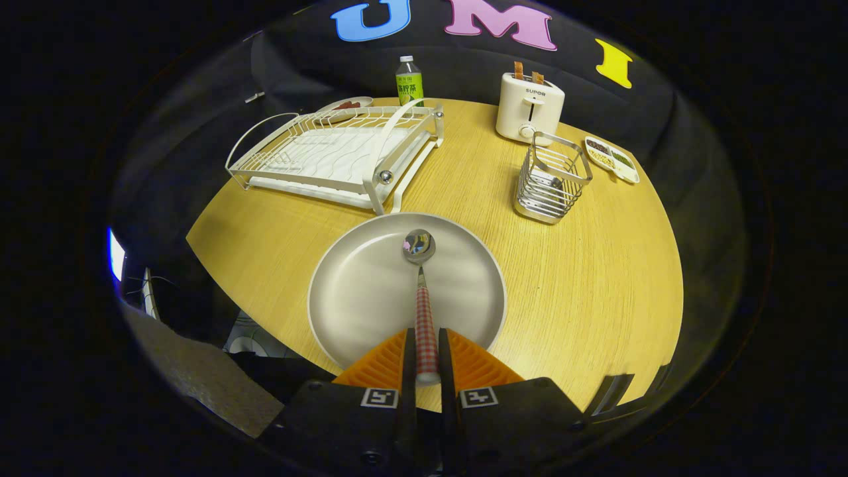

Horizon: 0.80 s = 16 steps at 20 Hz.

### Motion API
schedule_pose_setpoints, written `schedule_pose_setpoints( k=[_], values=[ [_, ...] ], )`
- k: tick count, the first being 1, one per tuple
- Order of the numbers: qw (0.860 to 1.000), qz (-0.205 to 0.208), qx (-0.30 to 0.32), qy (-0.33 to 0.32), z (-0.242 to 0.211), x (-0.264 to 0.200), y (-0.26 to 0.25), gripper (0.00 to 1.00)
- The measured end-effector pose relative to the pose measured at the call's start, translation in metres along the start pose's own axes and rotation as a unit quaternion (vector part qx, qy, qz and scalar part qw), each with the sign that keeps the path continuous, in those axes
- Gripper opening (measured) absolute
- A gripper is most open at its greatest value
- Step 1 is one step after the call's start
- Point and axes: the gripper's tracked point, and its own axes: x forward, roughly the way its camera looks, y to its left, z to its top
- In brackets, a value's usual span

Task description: Take the plate from the dish rack, then take the spoon from the basket and place it into the plate.

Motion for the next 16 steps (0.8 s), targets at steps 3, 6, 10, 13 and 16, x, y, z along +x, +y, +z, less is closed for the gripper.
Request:
schedule_pose_setpoints(
  k=[3,6,10,13,16],
  values=[
    [1.0,-0.017,0.012,-0.002,0.004,0.004,-0.008,0.3],
    [0.999,-0.026,0.023,-0.007,0.01,0.006,-0.011,0.73],
    [0.999,-0.028,0.027,-0.018,0.016,0.002,-0.011,0.92],
    [0.998,-0.034,0.031,-0.047,0.031,-0.011,-0.013,0.97],
    [0.994,-0.045,0.04,-0.093,0.064,-0.032,-0.019,0.97]
  ],
)
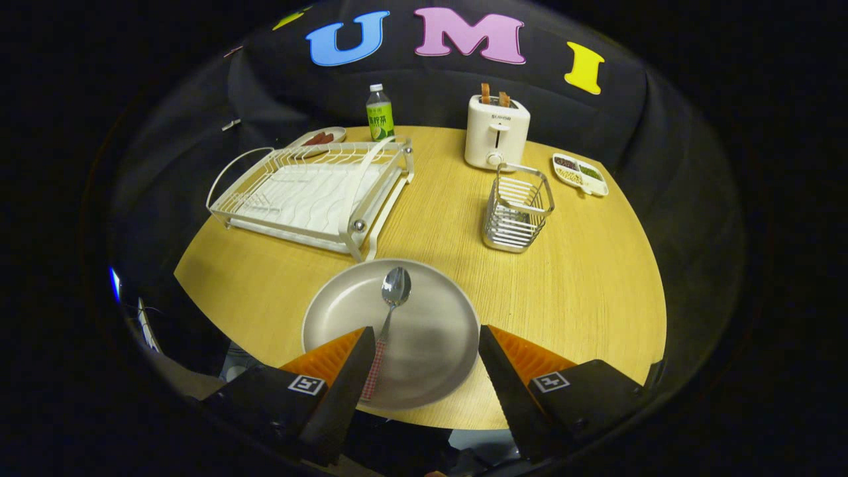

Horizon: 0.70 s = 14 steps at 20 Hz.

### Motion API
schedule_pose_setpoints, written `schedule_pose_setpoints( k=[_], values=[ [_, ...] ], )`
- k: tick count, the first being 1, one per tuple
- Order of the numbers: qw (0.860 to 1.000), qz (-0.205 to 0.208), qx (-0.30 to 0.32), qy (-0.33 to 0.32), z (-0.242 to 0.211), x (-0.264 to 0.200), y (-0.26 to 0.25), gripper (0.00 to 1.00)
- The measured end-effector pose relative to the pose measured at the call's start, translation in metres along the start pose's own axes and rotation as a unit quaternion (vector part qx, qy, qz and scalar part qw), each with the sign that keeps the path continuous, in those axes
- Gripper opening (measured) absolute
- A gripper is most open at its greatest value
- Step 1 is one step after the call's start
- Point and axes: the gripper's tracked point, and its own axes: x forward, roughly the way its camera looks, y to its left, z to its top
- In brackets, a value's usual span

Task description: Take the plate from the dish rack, then take the spoon from the basket and place it into the plate.

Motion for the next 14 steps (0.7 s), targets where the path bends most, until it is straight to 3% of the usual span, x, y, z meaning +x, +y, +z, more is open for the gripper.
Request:
schedule_pose_setpoints(
  k=[6,14],
  values=[
    [0.992,-0.033,-0.015,-0.119,0.105,-0.05,-0.02,0.98],
    [0.961,-0.068,-0.032,-0.266,0.226,-0.155,-0.039,0.99]
  ],
)
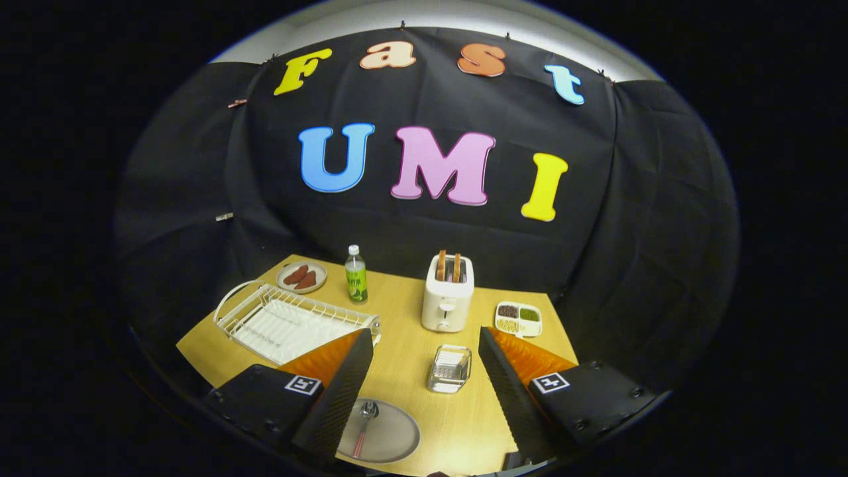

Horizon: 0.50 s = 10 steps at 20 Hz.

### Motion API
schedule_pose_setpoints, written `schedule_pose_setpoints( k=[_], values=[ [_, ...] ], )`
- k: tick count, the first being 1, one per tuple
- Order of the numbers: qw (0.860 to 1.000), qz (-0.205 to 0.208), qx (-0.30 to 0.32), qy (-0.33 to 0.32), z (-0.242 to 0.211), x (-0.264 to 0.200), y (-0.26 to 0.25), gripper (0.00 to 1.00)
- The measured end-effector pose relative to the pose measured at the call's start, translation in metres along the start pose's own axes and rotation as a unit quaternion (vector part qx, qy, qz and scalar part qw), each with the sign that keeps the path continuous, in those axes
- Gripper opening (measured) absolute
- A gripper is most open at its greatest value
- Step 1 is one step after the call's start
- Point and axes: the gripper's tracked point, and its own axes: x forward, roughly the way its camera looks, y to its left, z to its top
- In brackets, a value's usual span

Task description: Take the plate from the dish rack, then take the spoon from the basket and place it into the plate.

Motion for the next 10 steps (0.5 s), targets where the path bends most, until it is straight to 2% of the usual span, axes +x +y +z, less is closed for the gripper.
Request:
schedule_pose_setpoints(
  k=[5,10],
  values=[
    [0.996,-0.027,-0.023,-0.081,0.068,-0.029,-0.017,0.99],
    [0.99,-0.034,-0.021,-0.137,0.108,-0.048,-0.025,0.98]
  ],
)
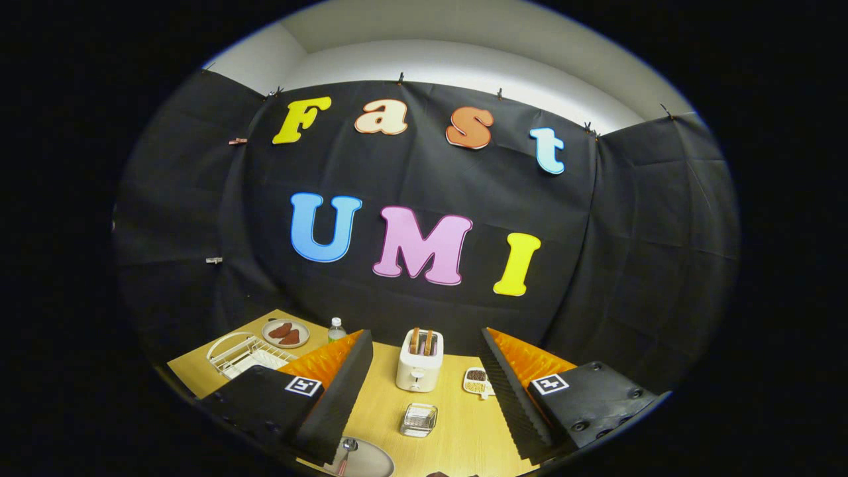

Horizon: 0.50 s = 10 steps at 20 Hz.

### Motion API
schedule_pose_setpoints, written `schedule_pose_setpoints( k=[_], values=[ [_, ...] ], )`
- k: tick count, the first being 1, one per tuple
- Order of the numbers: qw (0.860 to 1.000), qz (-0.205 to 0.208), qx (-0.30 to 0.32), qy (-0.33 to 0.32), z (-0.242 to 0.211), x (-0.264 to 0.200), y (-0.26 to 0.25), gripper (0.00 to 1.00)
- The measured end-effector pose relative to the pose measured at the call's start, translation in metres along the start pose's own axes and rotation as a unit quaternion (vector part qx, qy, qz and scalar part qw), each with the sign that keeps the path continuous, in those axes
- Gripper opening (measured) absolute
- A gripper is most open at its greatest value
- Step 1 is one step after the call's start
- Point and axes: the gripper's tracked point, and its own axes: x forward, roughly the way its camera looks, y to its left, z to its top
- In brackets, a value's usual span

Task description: Take the plate from the dish rack, then take the spoon from the basket and place it into the plate.

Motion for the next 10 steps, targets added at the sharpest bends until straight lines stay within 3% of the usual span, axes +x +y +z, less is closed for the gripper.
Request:
schedule_pose_setpoints(
  k=[10],
  values=[
    [1.0,0.015,-0.006,-0.019,0.005,0.004,-0.026,0.98]
  ],
)
